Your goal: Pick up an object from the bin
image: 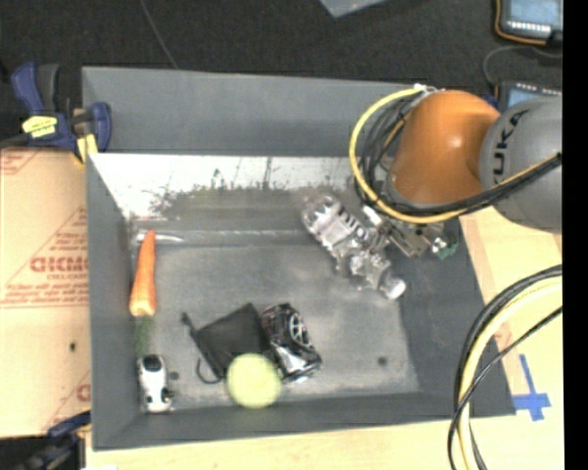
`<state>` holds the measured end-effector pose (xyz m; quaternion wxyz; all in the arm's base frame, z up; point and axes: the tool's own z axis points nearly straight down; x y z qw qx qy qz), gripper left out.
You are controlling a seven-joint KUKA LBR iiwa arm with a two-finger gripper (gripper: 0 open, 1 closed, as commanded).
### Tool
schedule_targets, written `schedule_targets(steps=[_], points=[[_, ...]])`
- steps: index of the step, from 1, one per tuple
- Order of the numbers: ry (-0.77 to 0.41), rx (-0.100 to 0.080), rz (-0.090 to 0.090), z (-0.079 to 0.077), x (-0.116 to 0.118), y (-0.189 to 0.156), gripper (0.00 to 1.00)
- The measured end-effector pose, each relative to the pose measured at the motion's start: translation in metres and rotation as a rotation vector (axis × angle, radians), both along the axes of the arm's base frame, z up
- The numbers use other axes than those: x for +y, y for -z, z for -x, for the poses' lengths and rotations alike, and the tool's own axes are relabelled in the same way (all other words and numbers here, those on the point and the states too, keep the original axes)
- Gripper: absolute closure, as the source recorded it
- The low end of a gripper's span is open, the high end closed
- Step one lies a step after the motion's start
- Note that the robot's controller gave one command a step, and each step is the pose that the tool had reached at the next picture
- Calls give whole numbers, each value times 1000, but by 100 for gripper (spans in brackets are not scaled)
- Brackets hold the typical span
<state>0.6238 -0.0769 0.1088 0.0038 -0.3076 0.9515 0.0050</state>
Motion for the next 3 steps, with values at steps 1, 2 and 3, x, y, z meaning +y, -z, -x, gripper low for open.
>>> schedule_targets(steps=[1, 2, 3], points=[[1, -9, 1, -2, 0, -19, 100], [1, -12, 2, -3, -1, -31, 100], [2, -14, 2, -4, -1, -37, 100]])
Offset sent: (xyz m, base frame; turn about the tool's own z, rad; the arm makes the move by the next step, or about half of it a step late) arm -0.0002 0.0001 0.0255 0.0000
